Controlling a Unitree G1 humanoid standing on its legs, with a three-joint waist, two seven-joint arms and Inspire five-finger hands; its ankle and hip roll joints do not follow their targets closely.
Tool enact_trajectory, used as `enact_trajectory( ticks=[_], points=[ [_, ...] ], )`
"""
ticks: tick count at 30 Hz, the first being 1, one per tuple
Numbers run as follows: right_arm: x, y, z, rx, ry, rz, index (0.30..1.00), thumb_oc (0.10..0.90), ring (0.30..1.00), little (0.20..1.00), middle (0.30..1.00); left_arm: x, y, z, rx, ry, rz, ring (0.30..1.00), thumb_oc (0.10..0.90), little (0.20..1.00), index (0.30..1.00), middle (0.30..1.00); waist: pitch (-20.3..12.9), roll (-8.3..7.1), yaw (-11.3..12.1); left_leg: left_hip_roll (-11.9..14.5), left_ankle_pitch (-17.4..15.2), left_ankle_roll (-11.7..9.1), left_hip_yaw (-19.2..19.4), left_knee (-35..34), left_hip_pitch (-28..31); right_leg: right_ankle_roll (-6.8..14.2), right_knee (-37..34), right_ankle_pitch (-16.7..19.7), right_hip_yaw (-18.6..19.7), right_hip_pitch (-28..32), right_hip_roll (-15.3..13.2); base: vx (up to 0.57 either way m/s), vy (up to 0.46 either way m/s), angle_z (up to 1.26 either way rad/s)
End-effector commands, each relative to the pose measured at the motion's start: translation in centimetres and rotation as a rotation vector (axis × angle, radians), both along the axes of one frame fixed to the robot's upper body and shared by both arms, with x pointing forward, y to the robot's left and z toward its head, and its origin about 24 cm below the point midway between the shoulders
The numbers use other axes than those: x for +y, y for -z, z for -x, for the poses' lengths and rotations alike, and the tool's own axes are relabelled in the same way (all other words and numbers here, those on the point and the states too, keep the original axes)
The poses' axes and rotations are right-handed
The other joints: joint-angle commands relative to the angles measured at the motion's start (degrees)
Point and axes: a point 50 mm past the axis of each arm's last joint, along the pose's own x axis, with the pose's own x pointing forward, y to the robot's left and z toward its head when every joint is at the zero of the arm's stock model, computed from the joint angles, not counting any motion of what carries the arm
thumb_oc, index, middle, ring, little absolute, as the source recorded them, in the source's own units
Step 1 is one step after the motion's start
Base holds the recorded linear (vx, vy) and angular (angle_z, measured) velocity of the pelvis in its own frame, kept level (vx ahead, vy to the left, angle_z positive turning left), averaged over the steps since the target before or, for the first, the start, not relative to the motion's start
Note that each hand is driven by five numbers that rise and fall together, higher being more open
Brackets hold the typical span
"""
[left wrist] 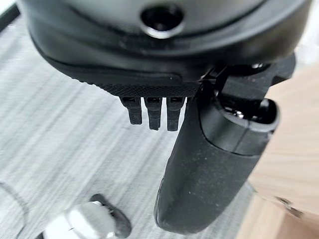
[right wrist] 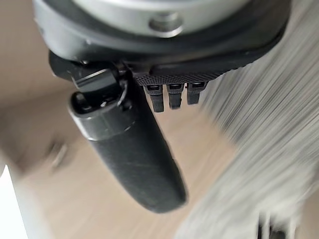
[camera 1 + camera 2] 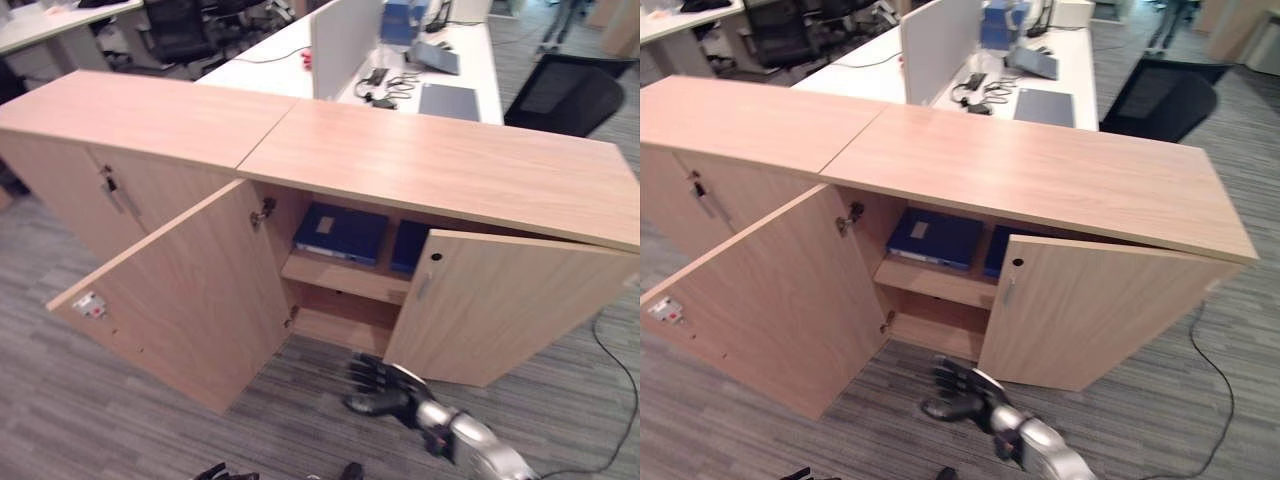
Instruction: Put the empty folder in the office cabinet
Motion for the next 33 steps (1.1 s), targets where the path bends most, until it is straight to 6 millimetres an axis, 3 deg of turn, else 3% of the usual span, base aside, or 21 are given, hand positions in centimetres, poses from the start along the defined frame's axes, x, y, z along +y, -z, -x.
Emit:
enact_trajectory(
  ticks=[1,2,3,7,8,12,13,15,16,17,19,21,22,28,30,33],
  points=[
    [-2.1,0.1,-0.9,-0.037,0.121,0.066,0.9,0.8,0.9,0.9,0.9,-0.7,-0.5,-3.6,-0.099,0.109,0.031,0.9,0.8,0.9,0.9,0.9,0.15,-1.32,-0.9,3.65,-6.75,-7.2,5.81,2.47,0.16,2.04,0.88,0.75,-4.17,1.02,-1.21,0.1,-0.243,1.05],
    [-2.1,0.1,-0.9,-0.037,0.121,0.066,0.9,0.8,0.9,0.9,0.9,-0.7,-0.6,-3.6,-0.099,0.11,0.031,0.9,0.8,0.9,0.9,0.9,0.02,-1.33,-1.0,3.59,-6.62,-7.19,5.7,2.47,-0.04,2.08,0.73,0.9,-4.27,0.92,-1.26,0.11,-0.31,0.75],
    [-3.6,1.9,0.9,0.082,0.178,0.171,0.9,0.8,0.9,0.9,0.9,-0.5,-0.5,-3.2,-0.098,0.089,0.046,0.9,0.8,0.9,0.9,0.9,-0.46,-1.5,-0.73,4.7,-6.99,-7.84,5.84,2.43,0.02,1.5,-0.47,0.47,-5.66,1.89,-0.47,0.05,-0.16,0.26],
    [-4.7,3.6,3.0,0.228,0.221,0.249,0.9,0.8,0.9,0.9,0.9,0.0,-0.5,-2.6,-0.085,0.049,0.066,0.9,0.8,0.9,0.9,0.9,-0.31,-1.89,-0.26,5.69,-7.28,-8.7,4.83,3.35,-0.48,0.35,-0.91,-0.33,-6.77,2.64,0.51,0.05,-0.238,0.24],
    [-5.2,4.6,4.9,0.335,0.203,0.309,0.9,0.8,0.9,0.9,0.9,0.2,-0.5,-2.0,-0.072,0.021,0.079,0.9,0.8,0.9,0.9,0.9,-0.22,-2.06,0.34,6.26,-7.79,-9.16,4.14,4.38,-0.64,-0.53,-0.94,-0.82,-7.88,3.17,1.21,0.04,-0.234,0.25],
    [-5.7,4.9,6.1,0.398,0.194,0.351,0.9,0.8,0.9,0.9,0.9,0.9,-0.6,-1.5,-0.076,-0.047,0.087,0.9,0.8,0.9,0.9,0.9,0.13,-2.43,0.94,6.43,-8.38,-9.74,2.97,6.8,-1.64,-1.32,-1.42,-1.23,-8.84,3.98,1.83,0.03,-0.221,0.36],
    [-6.1,5.3,7.6,0.457,0.204,0.373,0.9,0.8,0.9,0.9,0.9,1.7,-1.0,-2.0,-0.118,-0.099,0.076,0.9,0.8,0.9,0.9,0.9,0.68,-2.37,1.64,6.73,-8.73,-10.28,2.4,8.45,-2.36,-2.04,-1.98,-1.8,-9.79,4.95,2.44,0.0,-0.116,0.53],
    [-6.3,5.4,8.2,0.479,0.203,0.387,0.9,0.8,0.9,0.9,0.9,2.3,-1.4,-2.7,-0.154,-0.129,0.058,0.9,0.8,0.9,0.9,0.9,1.1,-2.2,1.82,6.9,-8.57,-10.7,2.81,9.39,-3.32,-2.35,-2.18,-2.21,-10.65,5.31,2.49,-0.05,-0.106,0.44],
    [-6.9,5.2,8.2,0.481,0.227,0.406,0.9,0.8,0.9,0.9,0.9,3.6,-2.6,-5.0,-0.242,-0.158,0.011,0.9,0.8,0.9,0.9,0.9,2.31,-2.07,1.16,9.04,-7.77,-11.65,9.88,11.96,-6.56,-2.35,-2.14,-2.9,-12.39,6.0,1.61,-0.08,-0.051,0.45],
    [-6.9,5.2,8.2,0.481,0.227,0.406,0.9,0.8,0.9,0.9,0.9,3.6,-2.6,-5.1,-0.243,-0.158,0.011,0.9,0.8,0.9,0.9,0.9,2.14,-2.1,1.05,8.94,-7.64,-11.62,9.77,11.97,-6.83,-2.3,-2.16,-2.82,-12.51,5.79,1.54,-0.09,-0.027,0.73],
    [-6.9,5.1,7.7,0.454,0.254,0.397,0.9,0.8,0.9,0.9,0.9,6.1,-4.9,-8.0,-0.37,-0.223,-0.069,0.9,0.8,0.9,0.9,0.9,2.67,-2.18,0.31,14.14,-7.52,-10.82,23.3,13.31,-7.89,-2.38,-2.11,-2.87,-13.55,6.45,0.98,-0.04,-0.031,0.84],
    [-6.9,5.1,8.3,0.463,0.295,0.381,0.9,0.8,0.9,0.9,0.9,8.2,-6.9,-9.6,-0.446,-0.241,-0.149,0.9,0.8,0.9,0.9,0.9,2.37,-1.78,-0.54,18.1,-6.58,-11.05,30.15,12.79,-7.15,-2.73,-2.28,-2.92,-14.06,6.96,1.19,0.01,-0.017,0.49],
    [-7.1,5.2,8.9,0.478,0.322,0.374,0.9,0.8,0.9,0.9,0.9,9.1,-7.9,-10.2,-0.476,-0.235,-0.184,0.9,0.8,0.9,0.9,0.9,2.12,-1.41,-0.84,19.44,-6.19,-11.48,31.36,12.03,-6.06,-2.91,-2.32,-3.15,-14.11,7.51,1.33,0.04,0.018,0.49],
    [-9.7,4.6,10.8,0.538,0.368,0.432,0.9,0.8,0.9,0.9,0.9,13.7,-15.0,-14.1,-0.636,-0.106,-0.413,0.9,0.8,0.9,0.9,0.9,0.72,0.11,-1.58,25.05,1.49,-13.57,29.76,3.98,-4.56,-2.34,-2.73,-3.88,-15.27,7.93,0.96,0.04,0.09,0.22],
    [-10.7,4.2,11.0,0.54,0.402,0.439,0.9,0.8,0.9,0.9,0.9,14.4,-17.1,-15.4,-0.662,-0.042,-0.482,0.9,0.8,0.9,0.9,0.9,0.66,0.54,-2.03,26.04,3.32,-13.74,30.41,0.72,-5.36,-1.46,-3.46,-3.55,-16.35,8.2,0.02,0.02,0.212,0.28],
    [-11.2,4.0,11.5,0.55,0.421,0.443,0.9,0.8,0.9,0.9,0.9,14.5,-18.4,-16.4,-0.689,-0.005,-0.519,0.9,0.8,0.9,0.9,0.9,0.39,1.3,-2.32,25.63,3.11,-13.93,30.28,-0.38,-5.53,-0.69,-3.97,-2.79,-16.81,8.49,-0.83,0.05,0.232,0.26]
  ],
)
